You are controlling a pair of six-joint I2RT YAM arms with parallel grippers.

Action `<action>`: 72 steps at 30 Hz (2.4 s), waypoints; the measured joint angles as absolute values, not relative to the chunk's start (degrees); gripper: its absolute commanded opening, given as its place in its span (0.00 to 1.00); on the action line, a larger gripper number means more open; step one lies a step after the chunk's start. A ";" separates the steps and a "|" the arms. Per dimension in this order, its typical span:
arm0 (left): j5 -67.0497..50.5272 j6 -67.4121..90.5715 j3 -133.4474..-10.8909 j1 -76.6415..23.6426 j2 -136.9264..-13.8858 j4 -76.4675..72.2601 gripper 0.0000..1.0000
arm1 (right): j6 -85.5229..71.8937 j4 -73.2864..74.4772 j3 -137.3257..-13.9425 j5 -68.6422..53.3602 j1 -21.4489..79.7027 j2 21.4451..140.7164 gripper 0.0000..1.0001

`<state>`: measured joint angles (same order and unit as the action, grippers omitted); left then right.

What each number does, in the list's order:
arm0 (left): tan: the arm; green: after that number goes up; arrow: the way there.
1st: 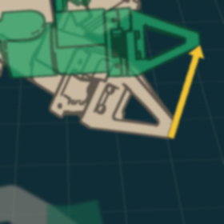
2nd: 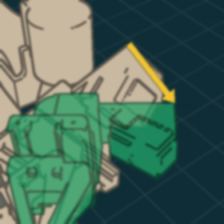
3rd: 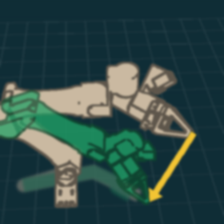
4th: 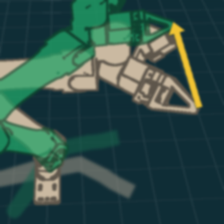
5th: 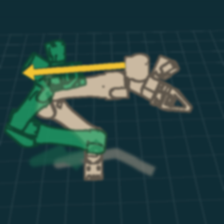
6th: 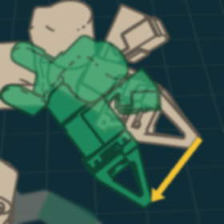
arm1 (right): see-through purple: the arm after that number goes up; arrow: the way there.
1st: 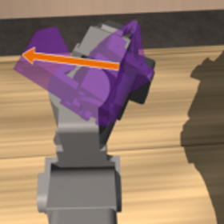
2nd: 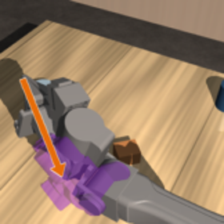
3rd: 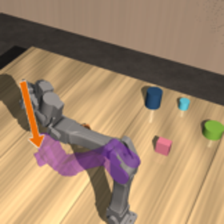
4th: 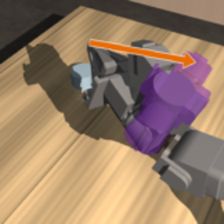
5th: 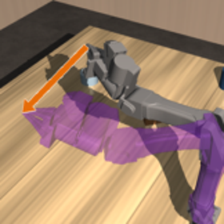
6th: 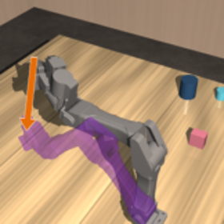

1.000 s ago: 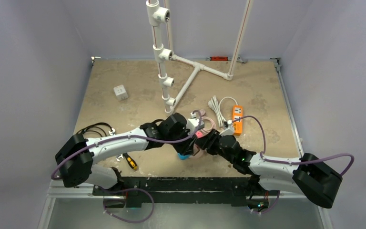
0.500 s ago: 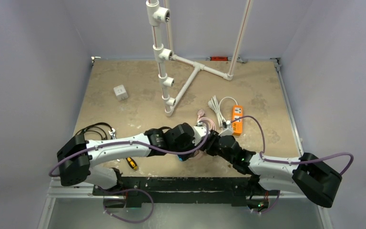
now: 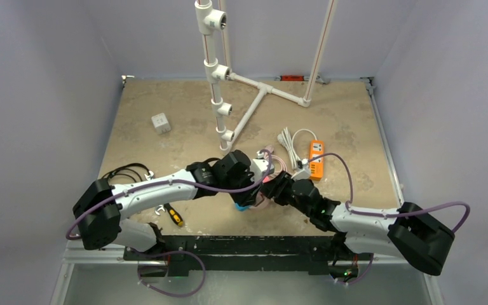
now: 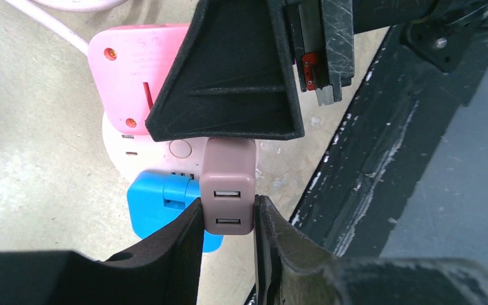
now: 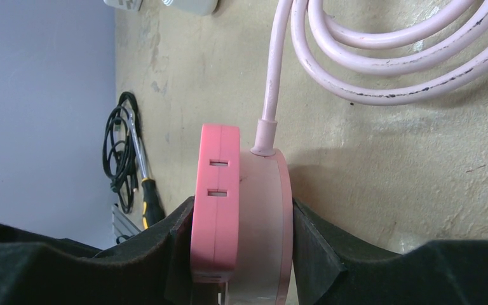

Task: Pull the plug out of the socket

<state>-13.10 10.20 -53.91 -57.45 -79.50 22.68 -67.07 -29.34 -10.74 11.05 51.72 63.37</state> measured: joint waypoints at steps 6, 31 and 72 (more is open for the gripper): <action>-0.45 7.79 -54.17 -66.04 -79.75 24.01 0.00 | -66.74 -29.08 -10.74 10.46 51.88 64.40 0.00; -11.44 6.17 -55.02 -52.56 -70.39 21.93 0.00 | -65.89 -30.72 -10.74 9.89 51.86 66.17 0.00; -12.80 15.99 -53.04 7.14 -83.92 18.09 0.00 | -60.99 -22.48 -8.86 9.65 51.86 55.46 0.00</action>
